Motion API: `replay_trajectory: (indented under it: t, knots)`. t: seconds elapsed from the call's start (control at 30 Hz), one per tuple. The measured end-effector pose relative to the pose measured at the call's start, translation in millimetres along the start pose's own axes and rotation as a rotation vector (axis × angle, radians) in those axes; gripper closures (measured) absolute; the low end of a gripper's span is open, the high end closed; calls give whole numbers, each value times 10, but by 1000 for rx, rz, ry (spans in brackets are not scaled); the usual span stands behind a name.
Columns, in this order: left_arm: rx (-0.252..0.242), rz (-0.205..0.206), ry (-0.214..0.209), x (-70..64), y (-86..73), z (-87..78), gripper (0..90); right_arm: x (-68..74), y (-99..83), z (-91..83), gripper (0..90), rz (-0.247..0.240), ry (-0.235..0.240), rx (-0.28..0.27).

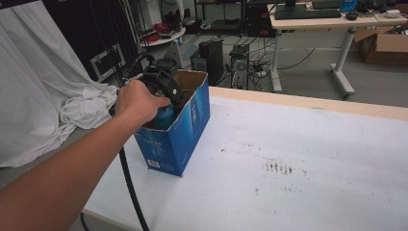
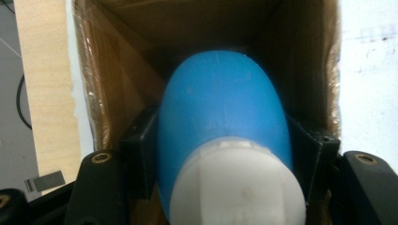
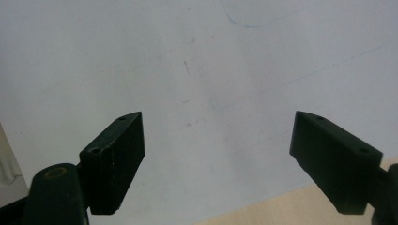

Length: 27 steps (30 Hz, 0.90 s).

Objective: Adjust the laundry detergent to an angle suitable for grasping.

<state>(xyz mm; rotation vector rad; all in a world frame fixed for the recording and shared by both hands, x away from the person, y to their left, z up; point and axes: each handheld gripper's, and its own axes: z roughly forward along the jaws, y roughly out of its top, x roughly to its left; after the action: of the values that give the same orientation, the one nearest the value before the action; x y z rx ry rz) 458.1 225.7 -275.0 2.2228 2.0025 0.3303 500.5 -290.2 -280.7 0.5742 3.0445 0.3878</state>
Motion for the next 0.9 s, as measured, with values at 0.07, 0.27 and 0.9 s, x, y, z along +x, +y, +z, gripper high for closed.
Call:
replay_trajectory:
  t: [0.07, 0.27, 0.9]
  knots:
    - [4, 1, 0, 2, -1, 13, 377, -1, -2, 0, 182, 1, 0, 0]
    - [2, -10, -8, 29, 10, 24, 376, 3, -7, 2, 182, 1, -1, 2]
    - [36, -26, -14, 74, 6, 78, 349, 9, 9, 8, 182, -17, 11, -3]
